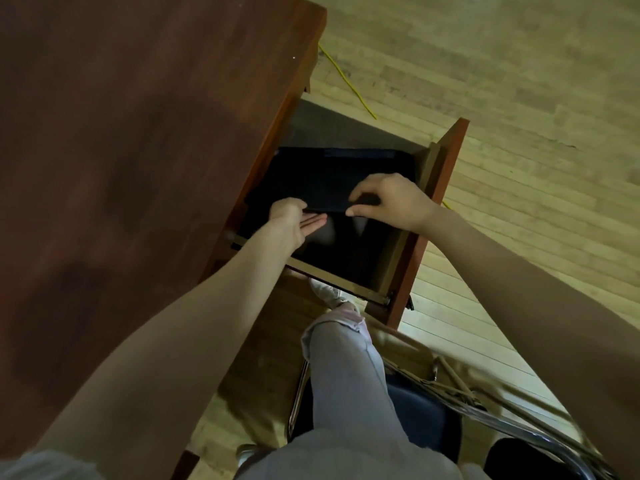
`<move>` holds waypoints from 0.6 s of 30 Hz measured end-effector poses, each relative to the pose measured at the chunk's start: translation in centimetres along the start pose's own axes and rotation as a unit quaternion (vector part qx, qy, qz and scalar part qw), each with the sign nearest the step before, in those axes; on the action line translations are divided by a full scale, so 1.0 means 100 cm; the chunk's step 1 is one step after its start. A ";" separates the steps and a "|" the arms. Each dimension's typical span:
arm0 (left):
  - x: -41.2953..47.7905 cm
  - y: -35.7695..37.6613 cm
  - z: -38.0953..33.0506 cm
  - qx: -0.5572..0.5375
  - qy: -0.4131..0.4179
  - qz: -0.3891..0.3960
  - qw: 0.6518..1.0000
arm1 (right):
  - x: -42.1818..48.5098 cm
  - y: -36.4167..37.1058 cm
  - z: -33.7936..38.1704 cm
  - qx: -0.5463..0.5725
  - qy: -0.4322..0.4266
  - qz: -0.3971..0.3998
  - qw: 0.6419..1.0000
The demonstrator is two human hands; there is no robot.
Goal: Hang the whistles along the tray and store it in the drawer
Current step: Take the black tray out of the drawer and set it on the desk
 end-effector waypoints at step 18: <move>-0.060 -0.024 0.031 -0.145 -0.040 0.122 0.981 | -0.045 -0.067 0.024 0.122 0.305 -0.166 0.930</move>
Point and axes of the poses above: each hand's wrist, its own x-axis towards the middle knuckle, its own y-axis out of the palm, z = x × y, the point moved 1 cm from there along x, towards the middle knuckle, and after that the axes turned 8 degrees about -z, right-handed, at the moved point
